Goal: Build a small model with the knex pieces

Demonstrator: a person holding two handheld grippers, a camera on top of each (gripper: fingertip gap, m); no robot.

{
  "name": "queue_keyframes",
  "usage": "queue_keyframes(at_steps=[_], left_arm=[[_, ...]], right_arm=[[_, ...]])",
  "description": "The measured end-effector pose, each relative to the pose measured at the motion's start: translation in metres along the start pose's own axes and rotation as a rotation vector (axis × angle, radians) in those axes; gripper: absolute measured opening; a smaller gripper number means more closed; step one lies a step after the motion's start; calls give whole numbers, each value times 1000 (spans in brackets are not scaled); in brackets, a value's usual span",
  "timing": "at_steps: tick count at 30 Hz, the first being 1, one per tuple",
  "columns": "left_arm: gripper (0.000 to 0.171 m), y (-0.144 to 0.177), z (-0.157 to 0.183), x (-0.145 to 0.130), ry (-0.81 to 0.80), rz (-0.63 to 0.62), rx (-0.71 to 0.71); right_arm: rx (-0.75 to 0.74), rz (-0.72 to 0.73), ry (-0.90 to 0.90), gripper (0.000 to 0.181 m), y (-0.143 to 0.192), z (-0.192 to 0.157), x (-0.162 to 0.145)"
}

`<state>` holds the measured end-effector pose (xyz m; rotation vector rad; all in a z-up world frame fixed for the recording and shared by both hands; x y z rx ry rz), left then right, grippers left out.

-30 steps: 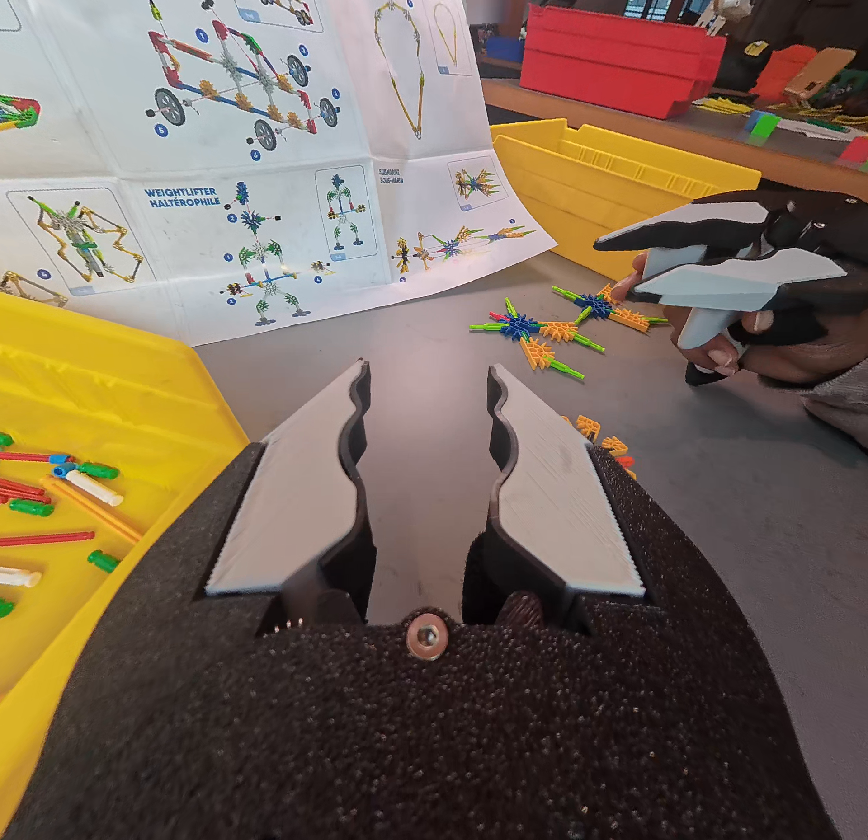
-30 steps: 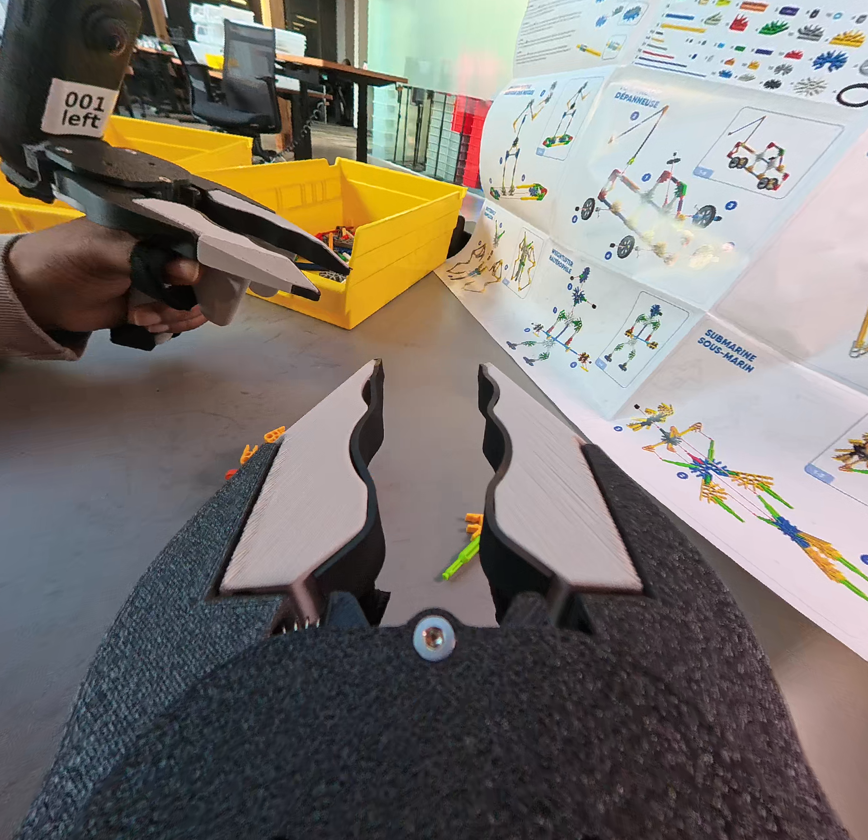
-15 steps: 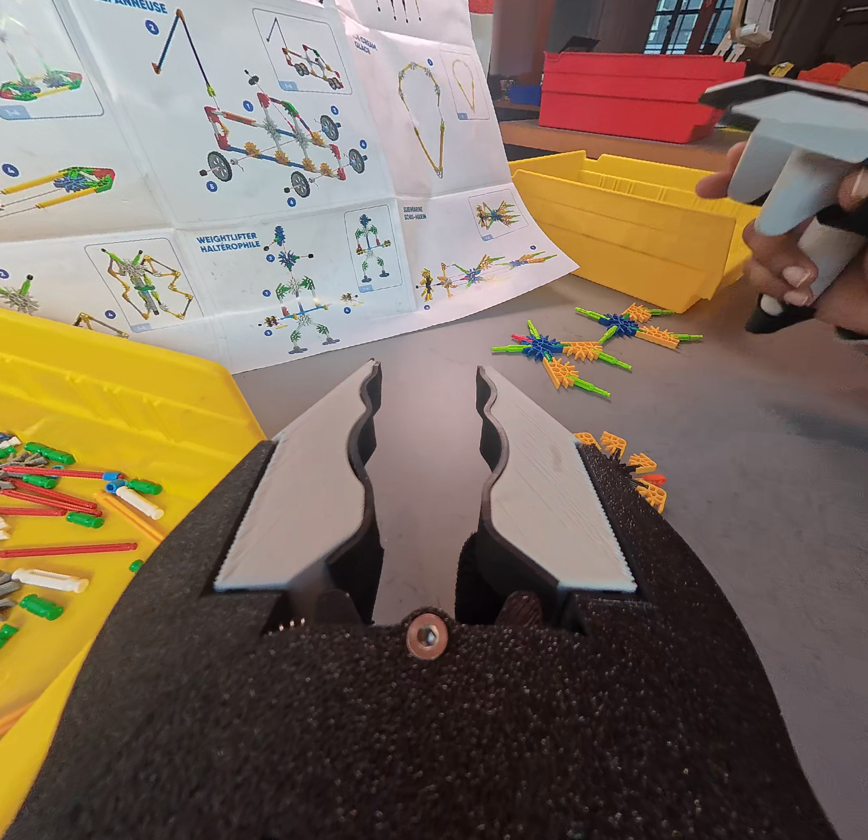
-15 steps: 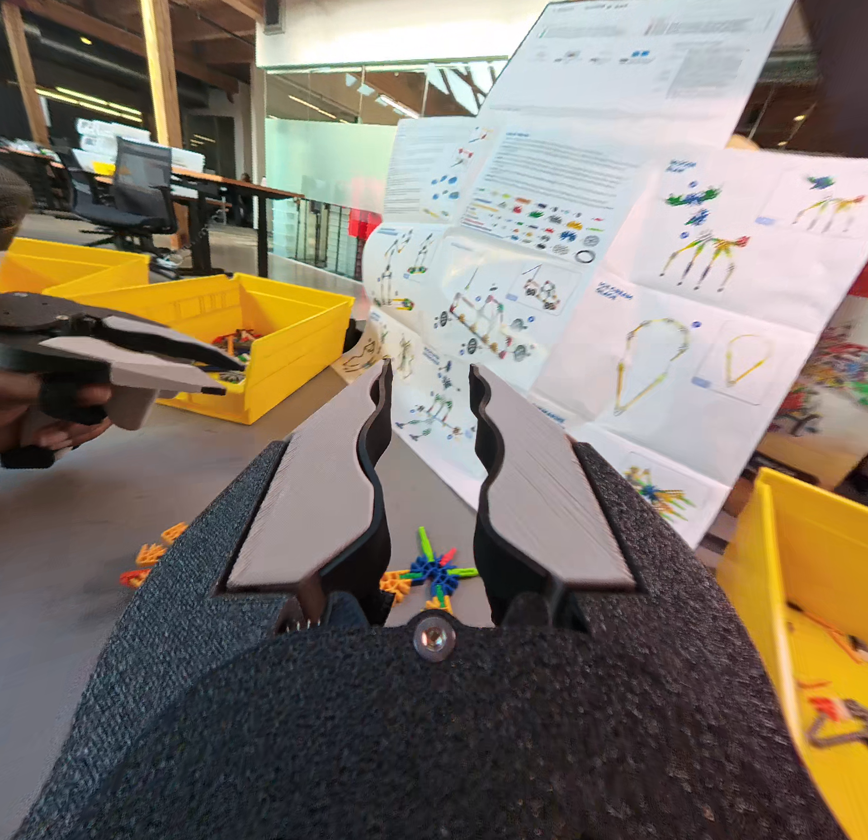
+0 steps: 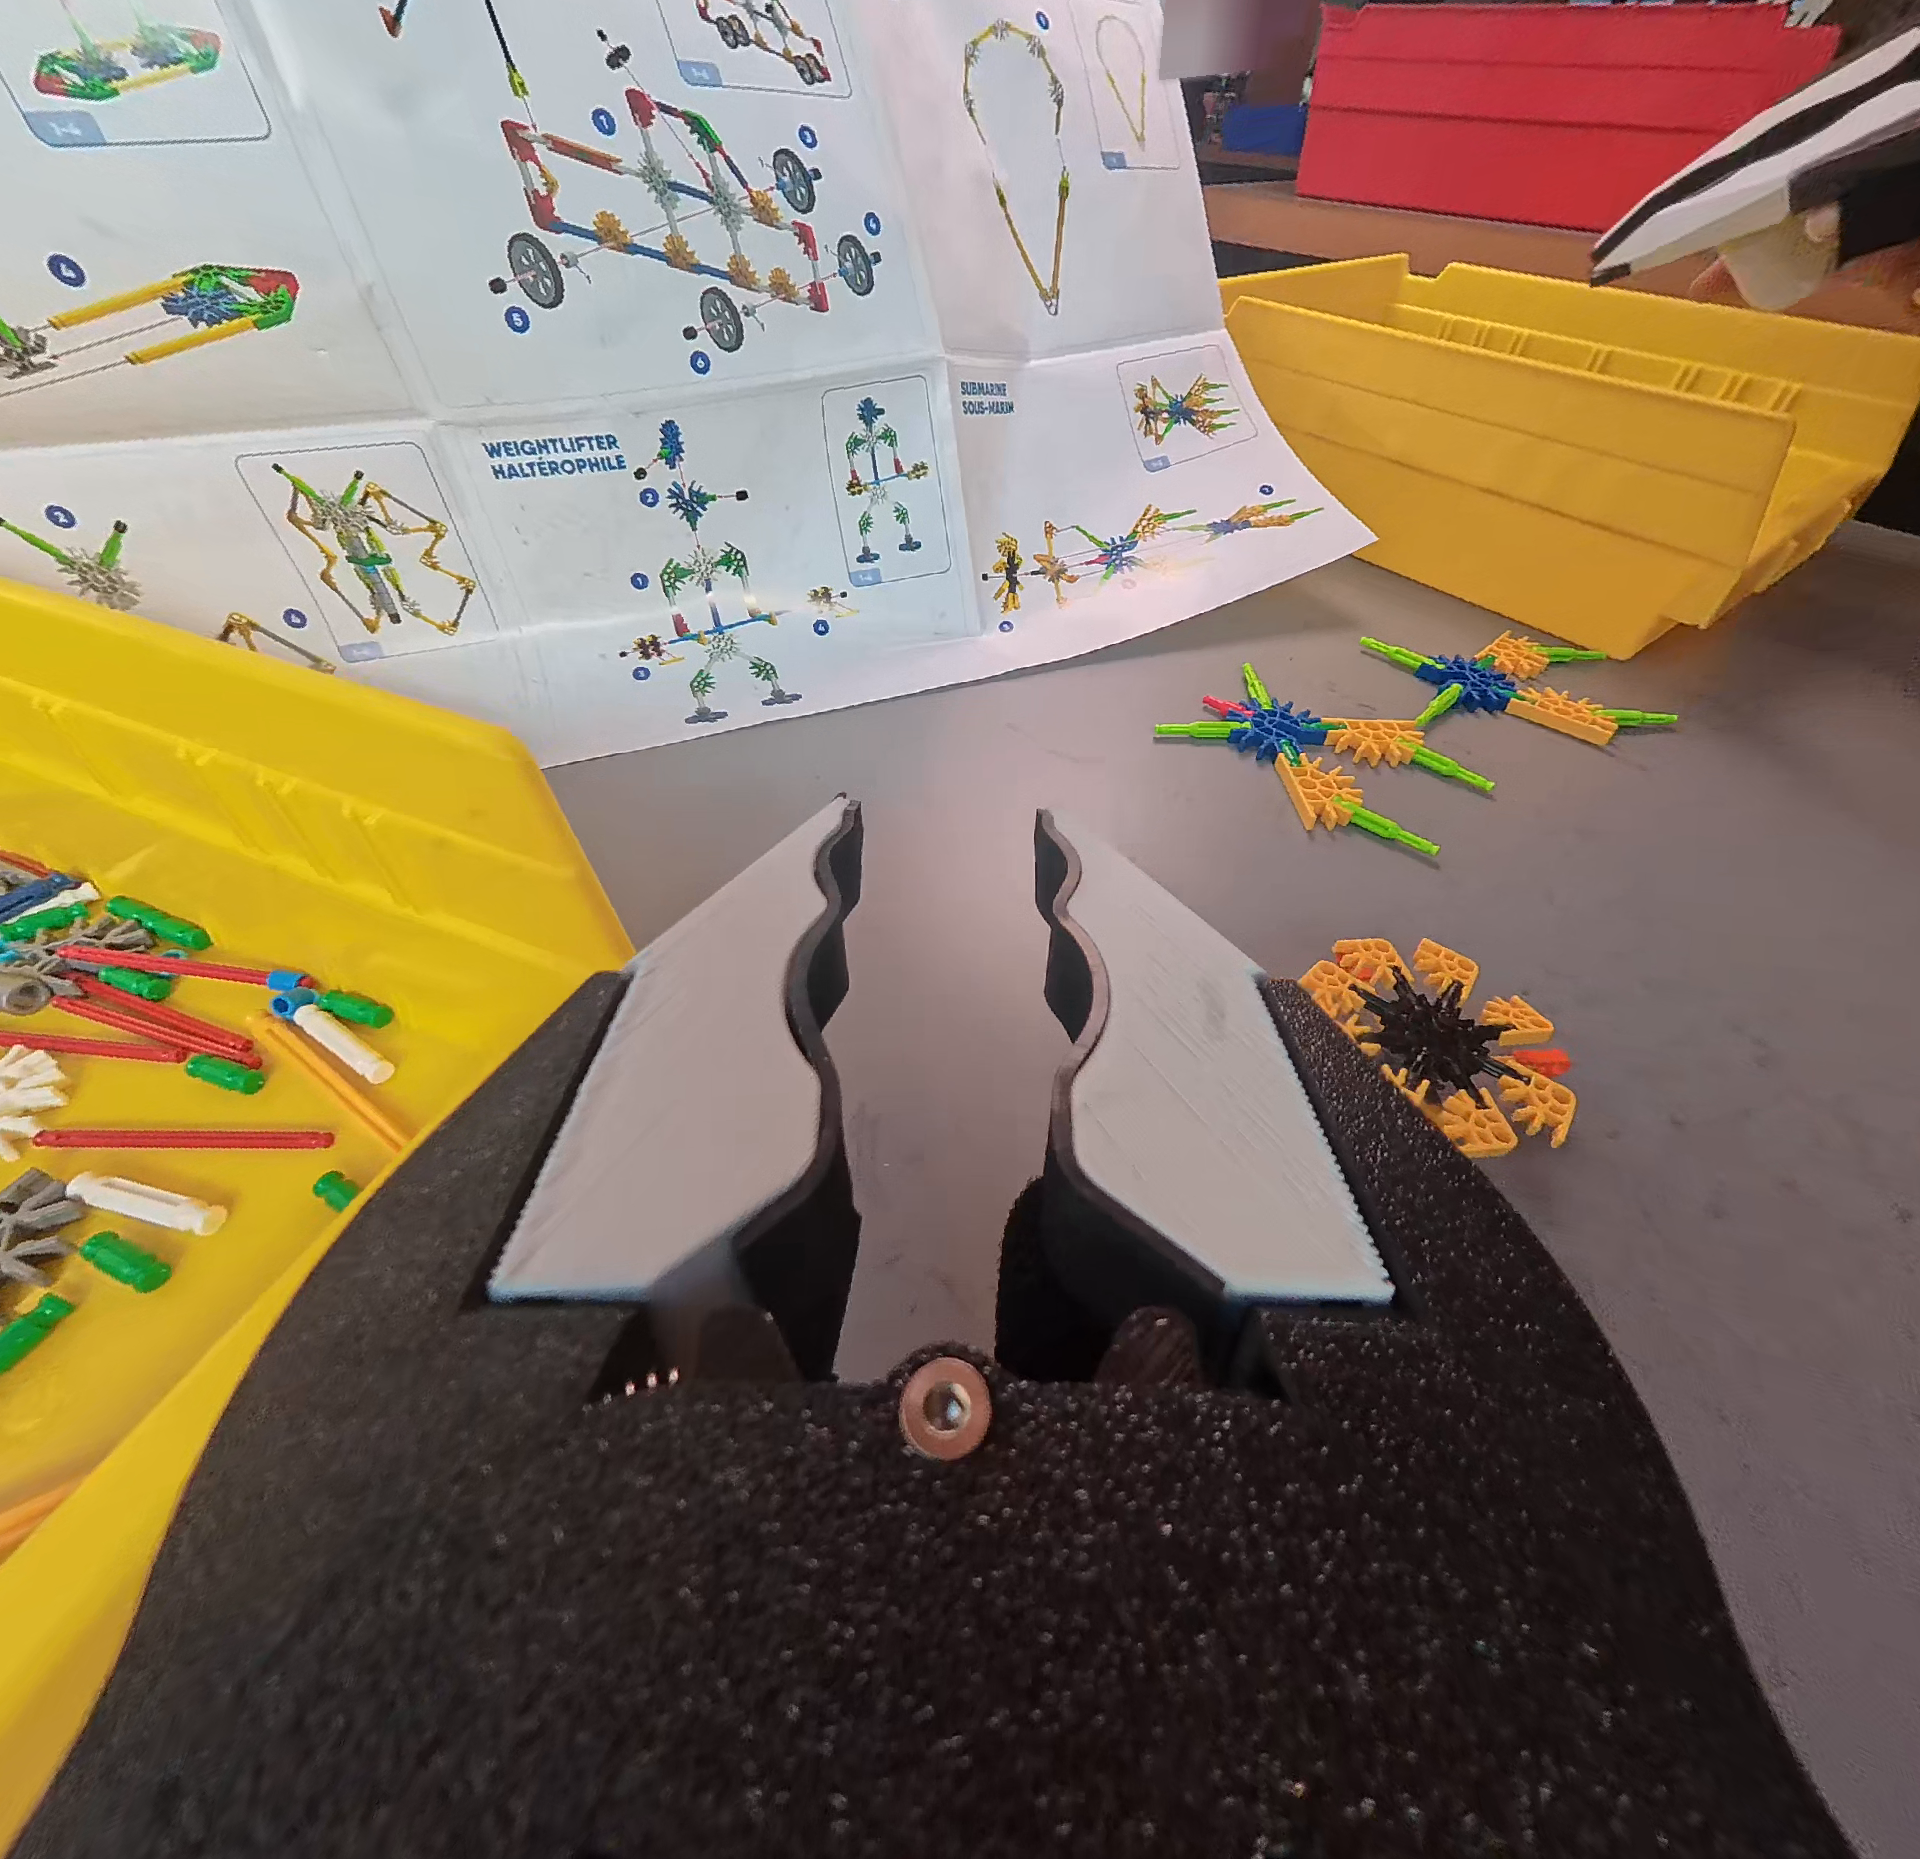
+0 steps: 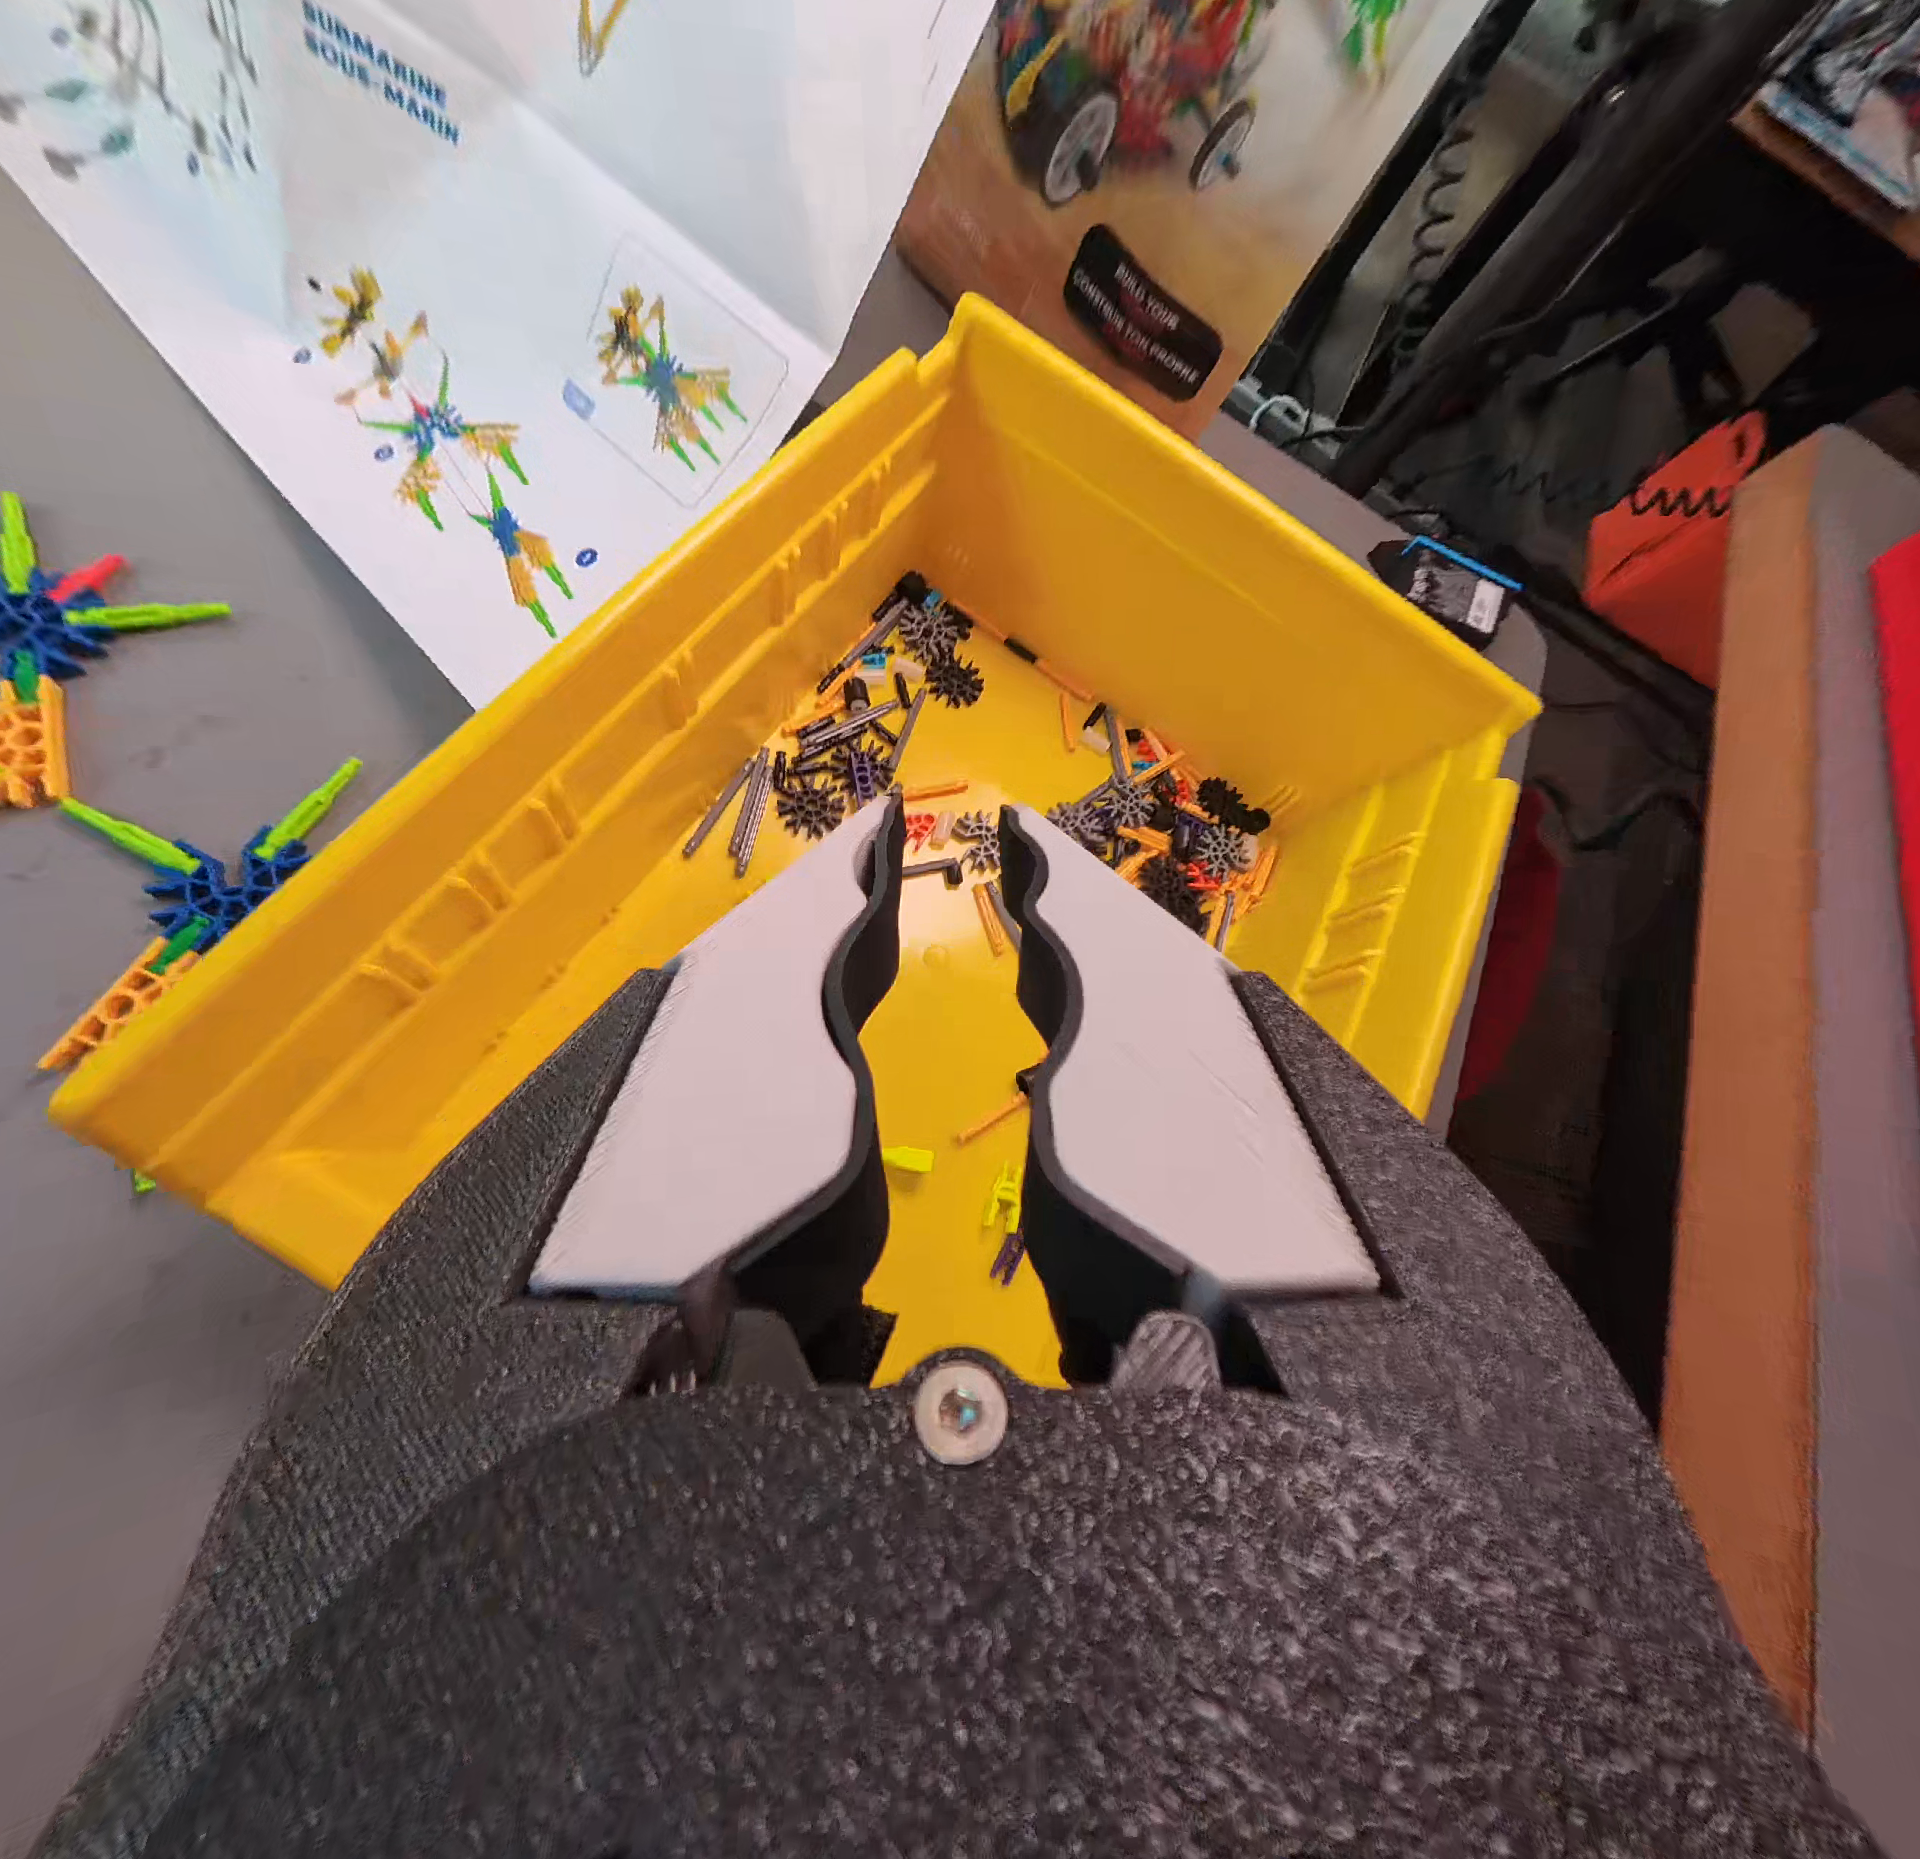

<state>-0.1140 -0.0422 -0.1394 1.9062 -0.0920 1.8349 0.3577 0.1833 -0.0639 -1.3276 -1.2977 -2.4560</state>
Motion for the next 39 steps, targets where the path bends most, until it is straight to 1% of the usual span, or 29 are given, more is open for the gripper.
queue_keyframes(at_steps=[1, 3, 8, 10, 12, 21, 24, 31, 34, 39], left_arm=[[33, -1, 1, 0, -9, -5, 11], [32, -3, 2, -1, -24, -21, 28], [31, -7, 6, -2, -82, -47, 56], [30, -8, 7, -3, -95, -48, 53], [30, -8, 7, -3, -91, -50, 53], [28, -11, 5, -2, -91, -57, 45], [27, -10, 6, -2, -90, -49, 36], [26, -9, 8, -2, -101, -44, 0], [26, -8, 9, -3, -106, -44, -14], [26, -6, 10, -3, -109, -45, -25]], right_arm=[[33, -48, 21, 13, -10, 1, -2], [42, -102, 58, 7, -27, 6, -1], [163, -331, 91, 2, -70, 18, -7], [216, -380, 88, 2, -85, 17, -13], [228, -412, 74, 2, -95, 17, -20], [226, -454, 53, 4, -112, 16, -30], [249, -457, 43, 0, -113, 16, -29], [246, -430, 34, 0, -110, 16, -28], [237, -392, -7, 4, -111, 19, -25], [234, -407, -56, 4, -117, 24, -27]])
Point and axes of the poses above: each gripper's, where its closed fingertips meet, y back along the fingers, x out of its top, z = x × y across the jaws, the point moved 9 cm from there along y, back along the fingers, and after that the axes turned 5 degrees about -z, right-handed, at the moved point
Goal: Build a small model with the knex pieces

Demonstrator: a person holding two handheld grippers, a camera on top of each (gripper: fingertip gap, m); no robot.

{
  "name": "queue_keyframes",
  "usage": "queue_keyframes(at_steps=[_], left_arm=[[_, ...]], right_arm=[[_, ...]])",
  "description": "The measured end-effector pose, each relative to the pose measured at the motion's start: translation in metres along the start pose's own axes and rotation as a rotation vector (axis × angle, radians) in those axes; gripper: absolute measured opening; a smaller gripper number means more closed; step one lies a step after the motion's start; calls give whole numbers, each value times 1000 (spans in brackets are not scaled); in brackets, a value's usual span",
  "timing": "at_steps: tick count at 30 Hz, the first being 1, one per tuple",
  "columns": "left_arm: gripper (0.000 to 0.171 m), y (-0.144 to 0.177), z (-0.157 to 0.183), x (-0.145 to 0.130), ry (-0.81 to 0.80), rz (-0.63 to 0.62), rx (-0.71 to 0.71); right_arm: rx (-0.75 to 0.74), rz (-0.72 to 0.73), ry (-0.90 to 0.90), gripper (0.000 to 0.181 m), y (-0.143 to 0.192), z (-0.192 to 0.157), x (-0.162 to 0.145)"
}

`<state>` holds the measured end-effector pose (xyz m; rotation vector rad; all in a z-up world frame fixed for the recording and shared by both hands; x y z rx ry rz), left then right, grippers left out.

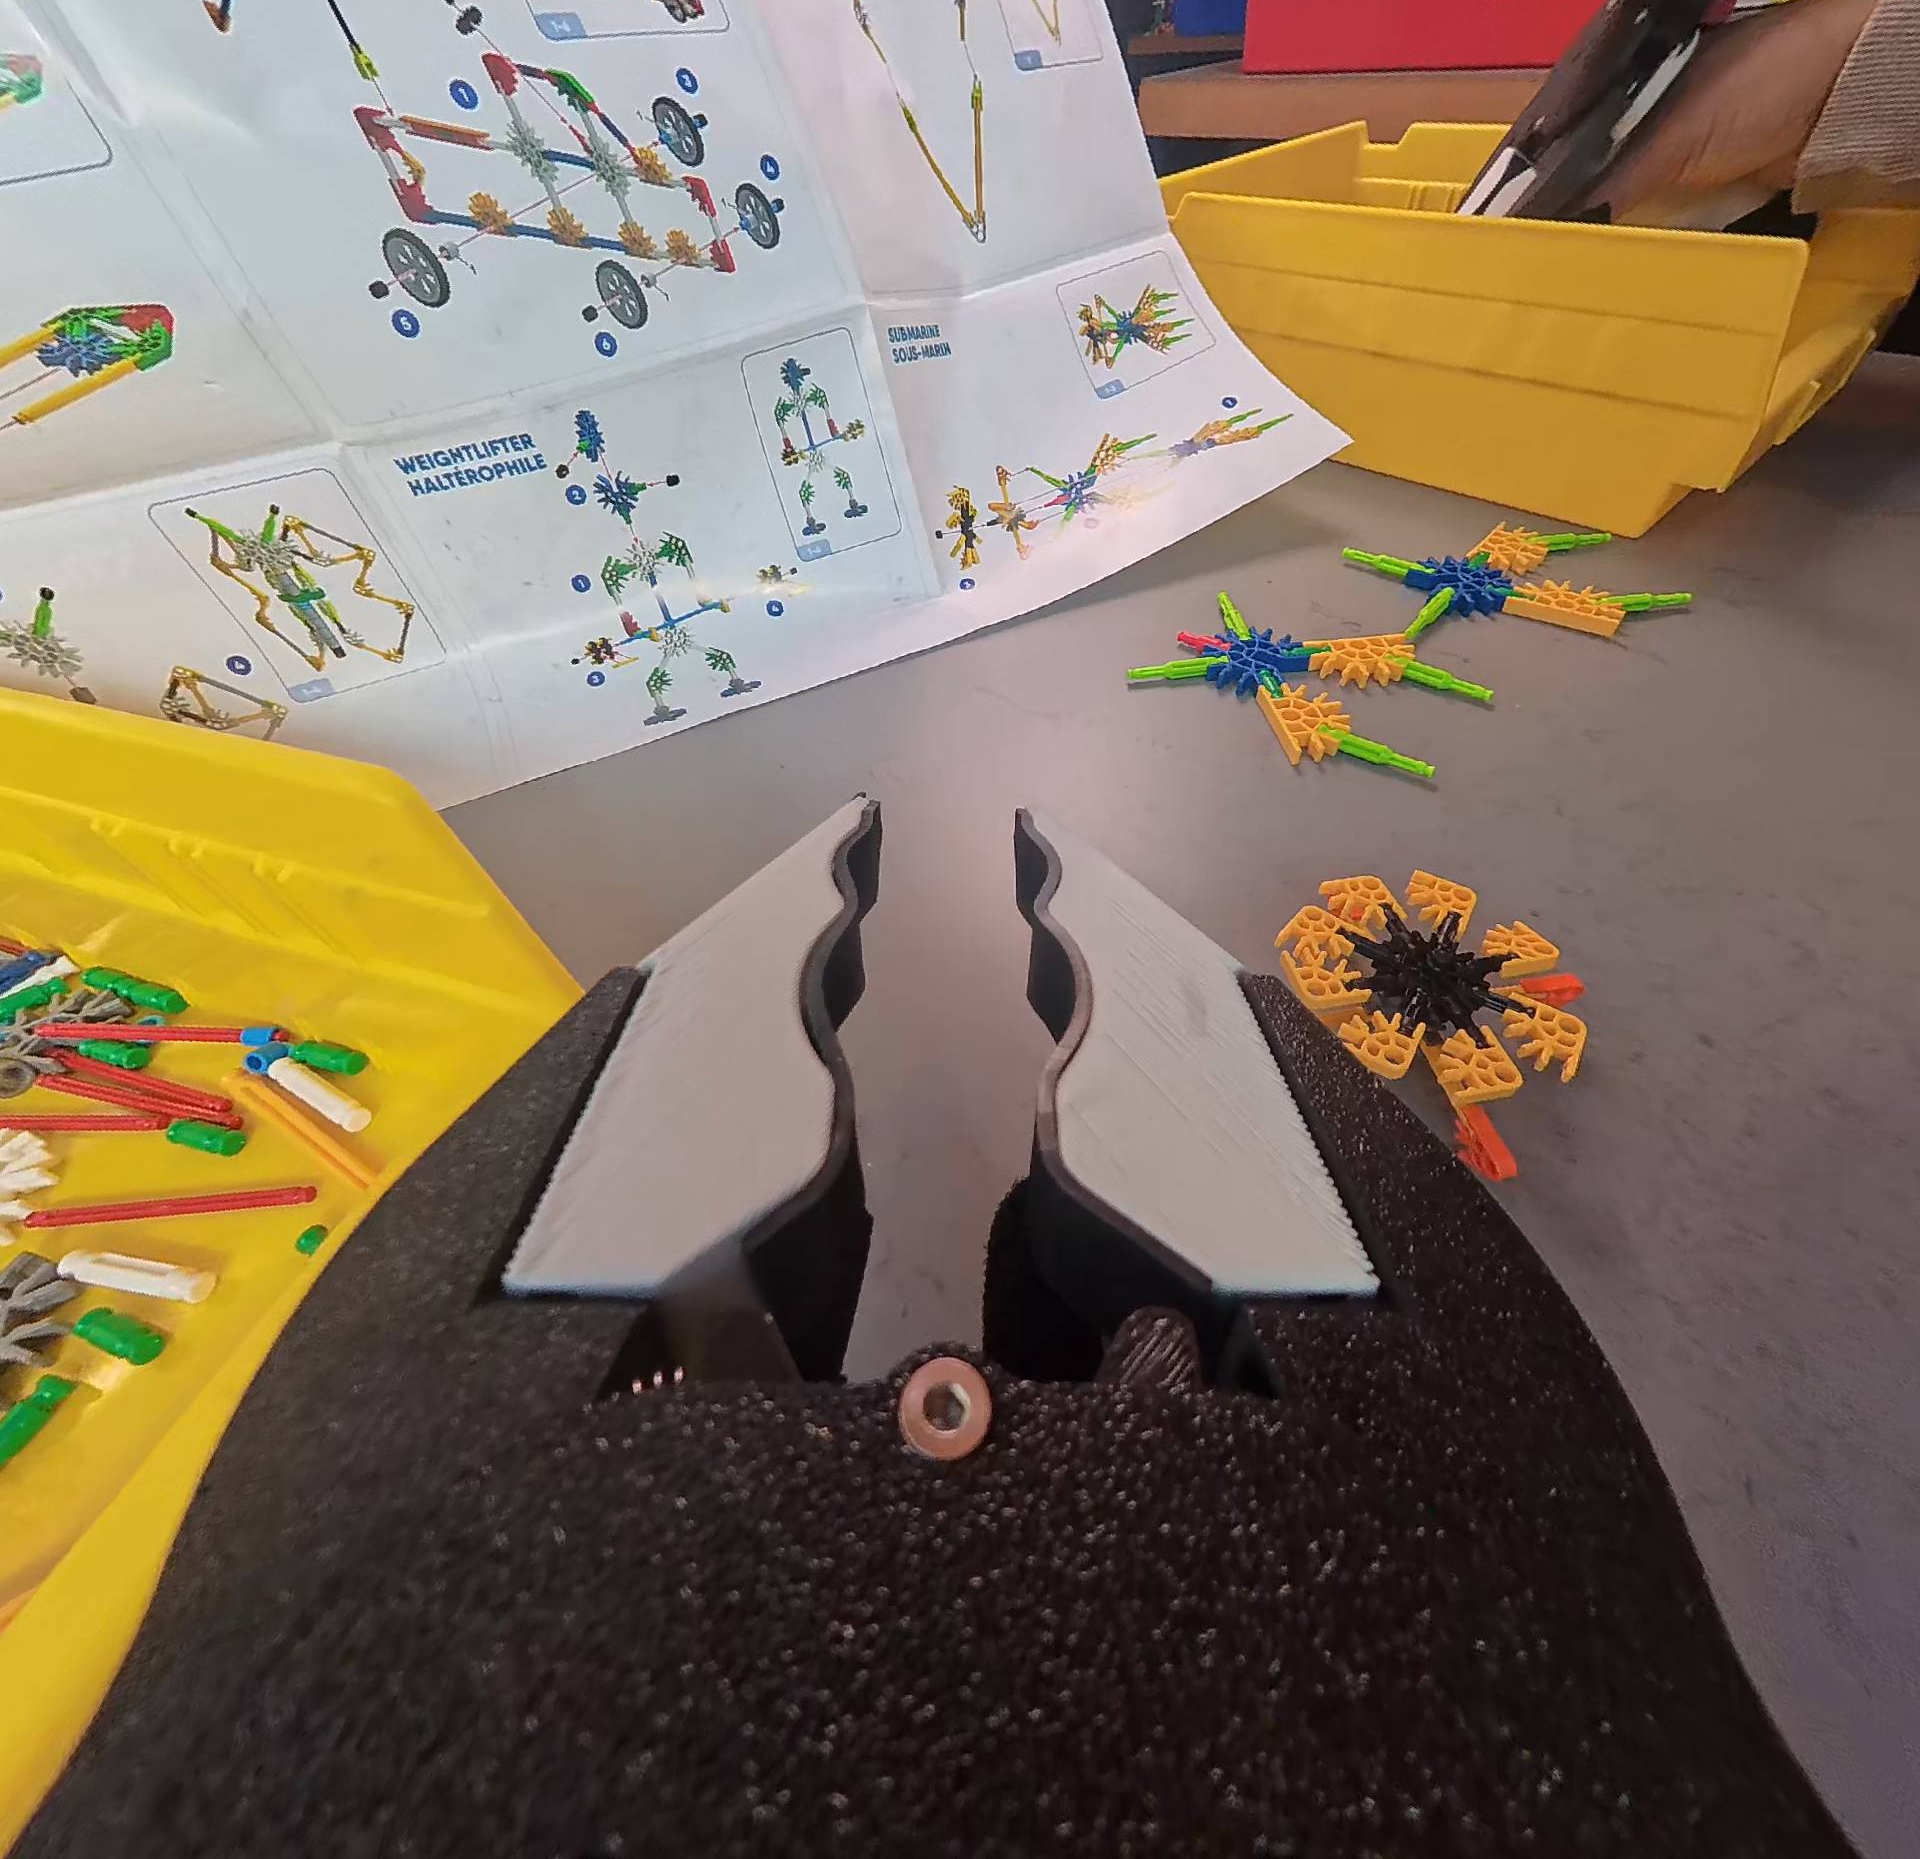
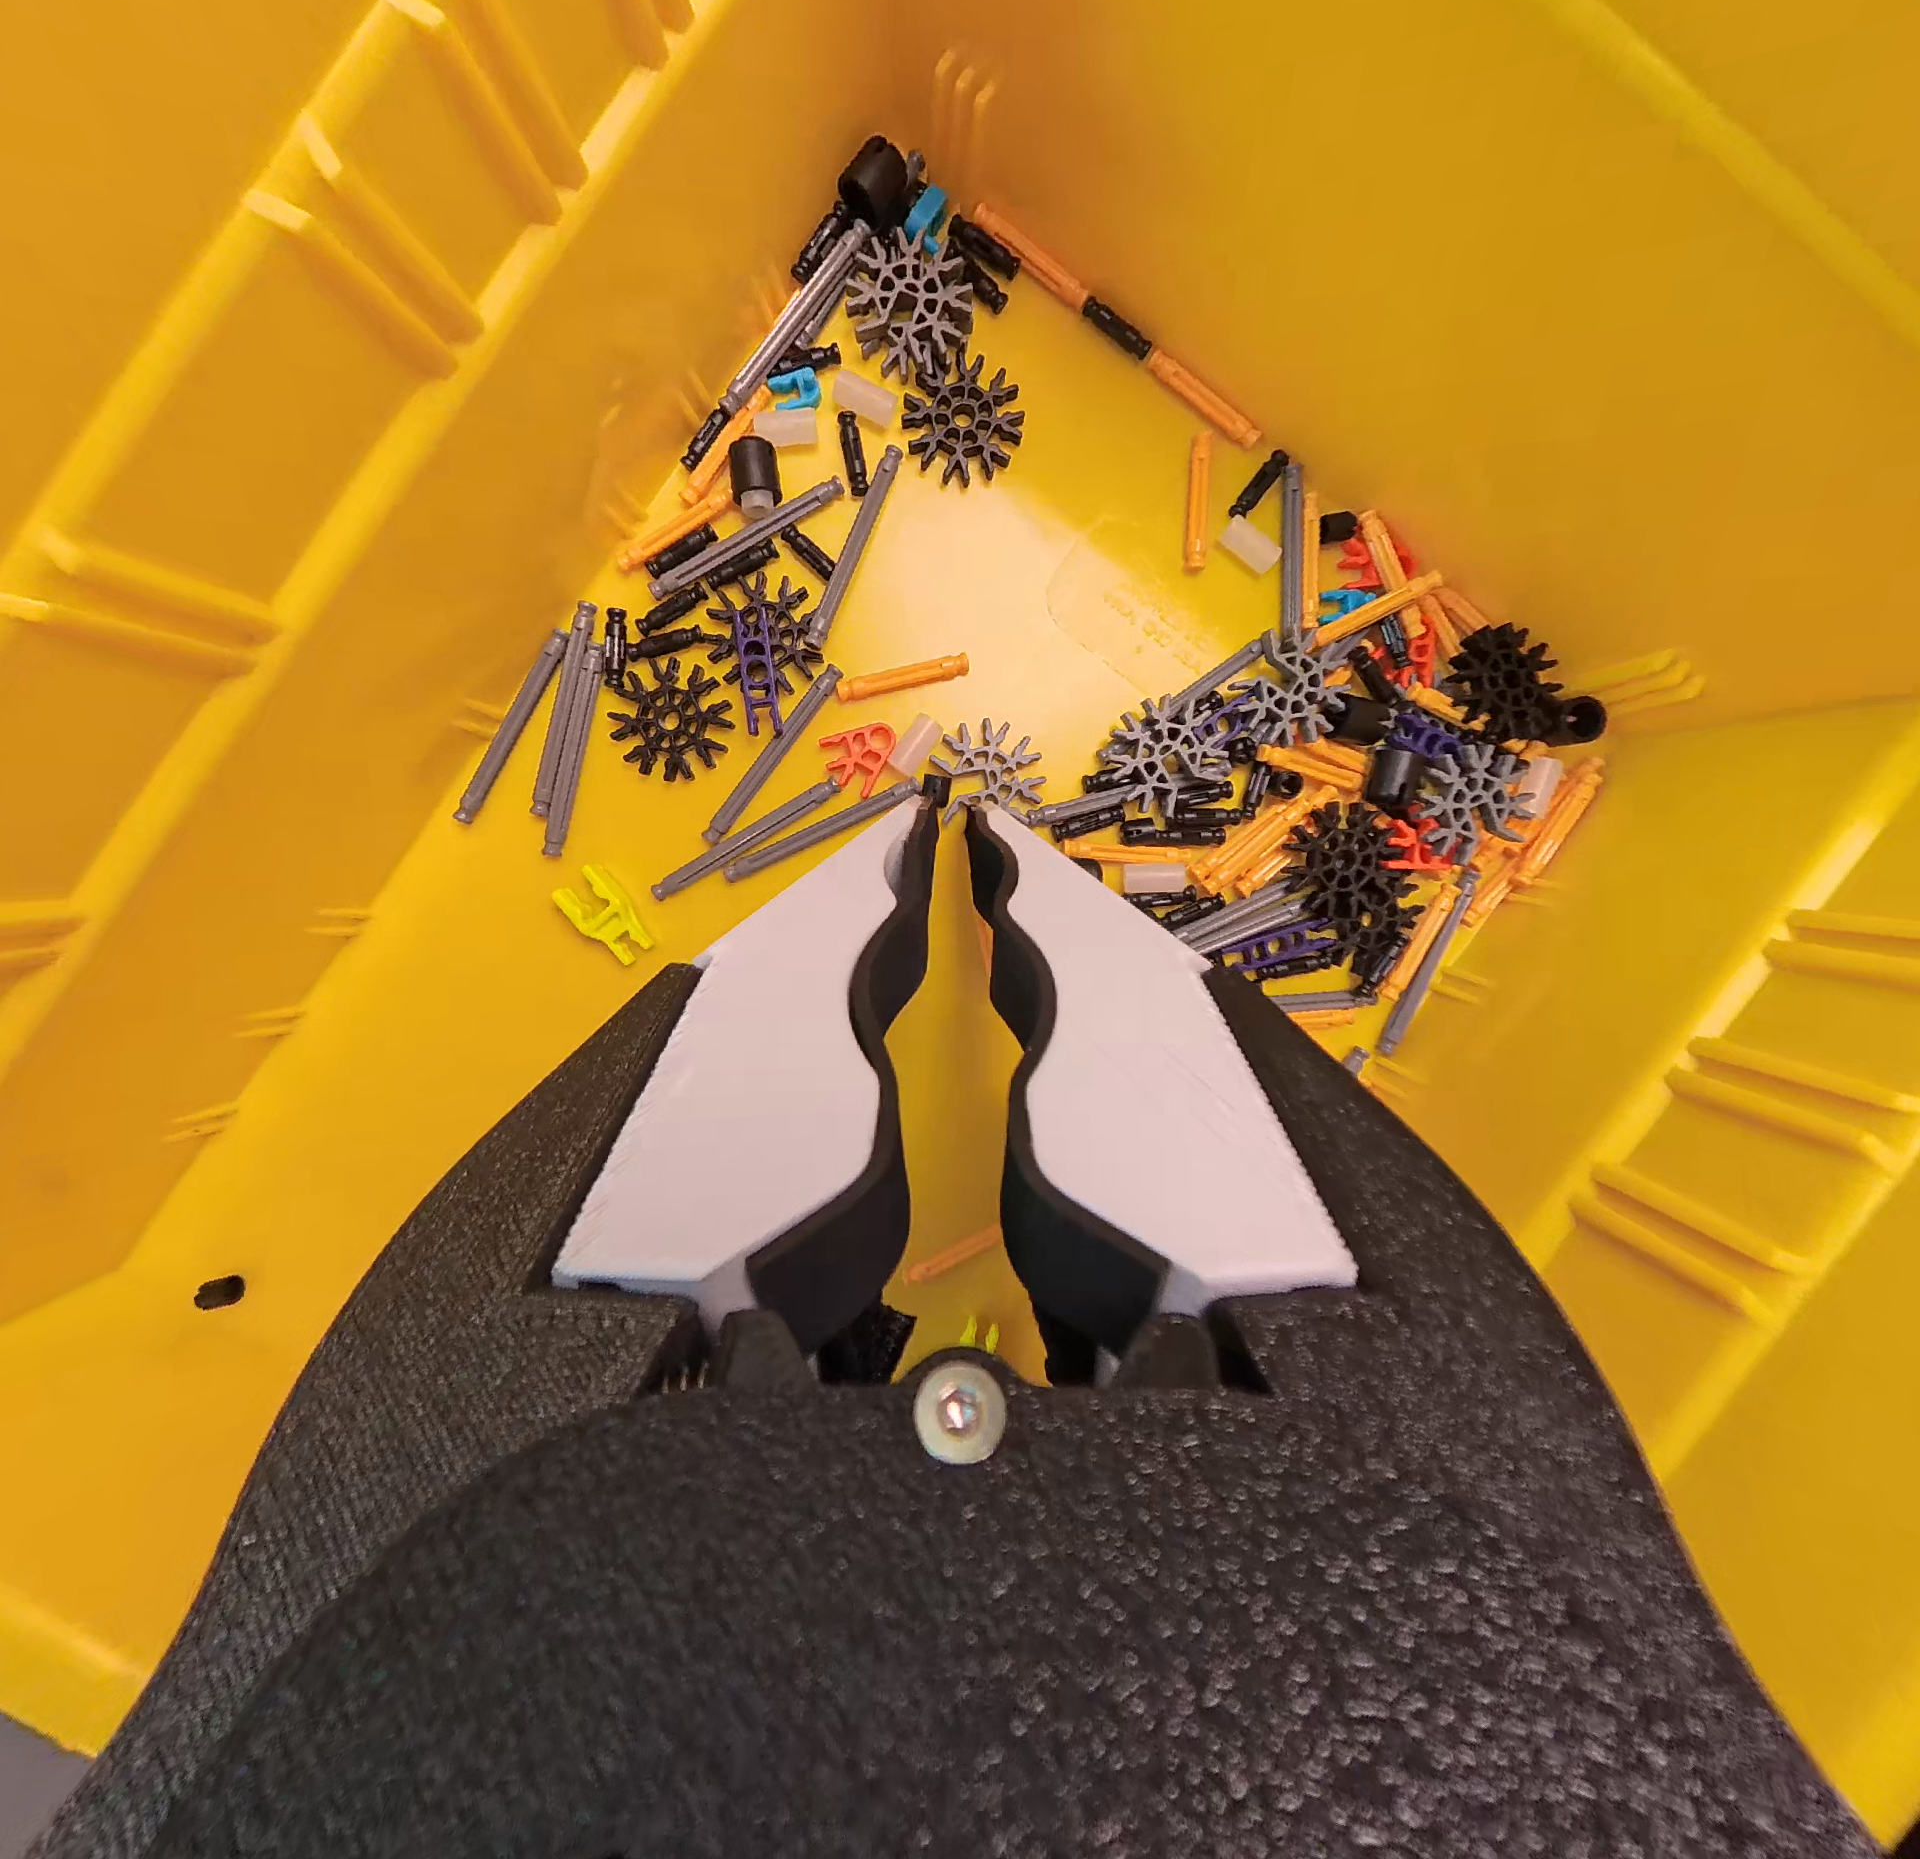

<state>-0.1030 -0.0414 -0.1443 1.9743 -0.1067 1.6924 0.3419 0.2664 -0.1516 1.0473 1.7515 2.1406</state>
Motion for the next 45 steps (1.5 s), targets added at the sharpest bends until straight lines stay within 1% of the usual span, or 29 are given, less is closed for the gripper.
queue_keyframes(at_steps=[3, 7, 11, 15, 18, 20, 23, 25, 27, 28, 30, 33, 35, 39, 43, 45], left_arm=[[26, 0, -1, 0, 6, 1, -4], [26, 0, 0, 0, 7, -4, -6], [26, -1, 0, 0, 4, -7, -8], [26, -1, 0, 0, 2, -10, -11], [26, -1, 0, 0, 1, -8, -14], [26, -1, 0, 0, 2, -11, -17], [26, -2, 1, -1, 1, -16, -21], [26, -2, 1, -1, -1, -17, -23], [26, -2, 1, -1, -1, -17, -25], [26, -2, 1, -1, -1, -17, -26], [25, -2, 1, -1, 1, -16, -27], [25, -1, 1, 0, 5, -16, -29], [25, -1, 1, -1, 6, -14, -31], [26, -2, 1, -1, 6, -19, -34], [25, -2, 1, -1, 3, -19, -38], [25, -2, 1, -1, 1, -18, -38]], right_arm=[[1, 9, 6, 4, -1, 0, 2], [-34, 6, 109, 6, -3, -4, 6], [-20, -10, 193, 8, -2, -10, 7], [30, -32, 225, 15, 0, -14, 7], [30, -53, 269, 18, 2, -18, 4], [10, -49, 284, 18, 3, -18, 5], [-10, -23, 273, 8, 6, -16, 7], [13, -18, 259, 5, 6, -16, 7], [29, -51, 251, 5, 2, -15, 6], [31, -53, 242, 6, 0, -14, 6], [41, -55, 213, 22, -1, -11, 9], [40, -48, 195, 27, -2, -7, 12], [40, -40, 201, 27, -1, -8, 13], [28, -54, 213, 14, 1, -8, 13], [37, -63, 184, 12, -4, -7, 12], [64, -59, 166, 6, -5, -7, 13]])
Point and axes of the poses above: each gripper's, where its closed fingertips meet, y back along the fingers, x out of its top, z = x × y across the jaws, the point moved 9 cm from there along y, back along the fingers, and after that the axes turned 5 degrees about -z, right-handed, at the moved point
